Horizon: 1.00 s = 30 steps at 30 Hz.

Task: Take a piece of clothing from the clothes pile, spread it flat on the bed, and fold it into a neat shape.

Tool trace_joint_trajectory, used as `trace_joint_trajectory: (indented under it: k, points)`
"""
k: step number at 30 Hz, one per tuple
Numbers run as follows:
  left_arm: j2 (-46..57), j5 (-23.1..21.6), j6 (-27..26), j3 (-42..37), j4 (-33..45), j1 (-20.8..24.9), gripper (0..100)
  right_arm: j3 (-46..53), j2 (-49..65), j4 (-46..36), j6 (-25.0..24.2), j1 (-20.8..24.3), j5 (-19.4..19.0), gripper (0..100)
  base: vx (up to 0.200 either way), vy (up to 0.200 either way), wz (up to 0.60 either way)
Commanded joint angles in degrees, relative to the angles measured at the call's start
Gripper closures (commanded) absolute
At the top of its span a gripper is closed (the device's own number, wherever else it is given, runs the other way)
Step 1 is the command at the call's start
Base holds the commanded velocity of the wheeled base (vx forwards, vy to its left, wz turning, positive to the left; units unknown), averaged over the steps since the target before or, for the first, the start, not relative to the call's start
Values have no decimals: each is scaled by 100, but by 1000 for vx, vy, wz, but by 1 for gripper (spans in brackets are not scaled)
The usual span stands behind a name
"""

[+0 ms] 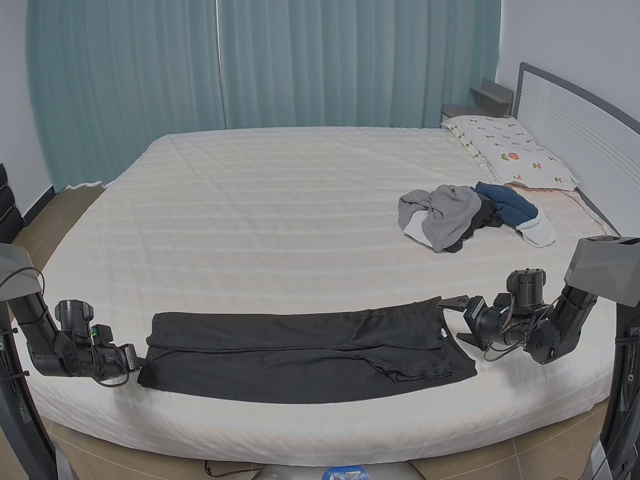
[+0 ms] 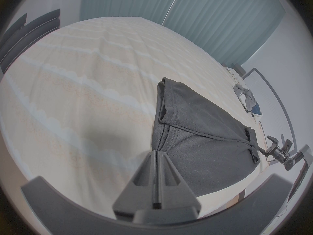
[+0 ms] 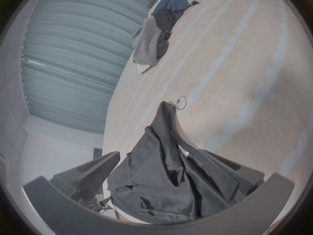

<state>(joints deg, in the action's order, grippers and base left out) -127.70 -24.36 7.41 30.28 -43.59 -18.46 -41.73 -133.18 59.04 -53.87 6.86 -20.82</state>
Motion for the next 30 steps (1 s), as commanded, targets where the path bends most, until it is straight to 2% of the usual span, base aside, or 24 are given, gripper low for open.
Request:
trace_joint_trajectory:
  k: [1,9,21,22,30]
  points:
    - [78,1,-38,-75,0,-44,100,-2,3,2,-1,-1,-1,0,0,0,0]
    - [149,1,-592,-330,9,-123,100,7,3,2,-1,8,-1,0,0,0,0]
    - [122,10,-636,-251,132,-193,100,7,3,2,-1,8,-1,0,0,0,0]
    - [122,10,-627,-242,132,-202,0,-2,3,2,-1,8,-1,0,0,0,0]
    - [210,-34,-398,-75,149,-211,0,7,3,11,-1,8,-1,0,0,0,0]
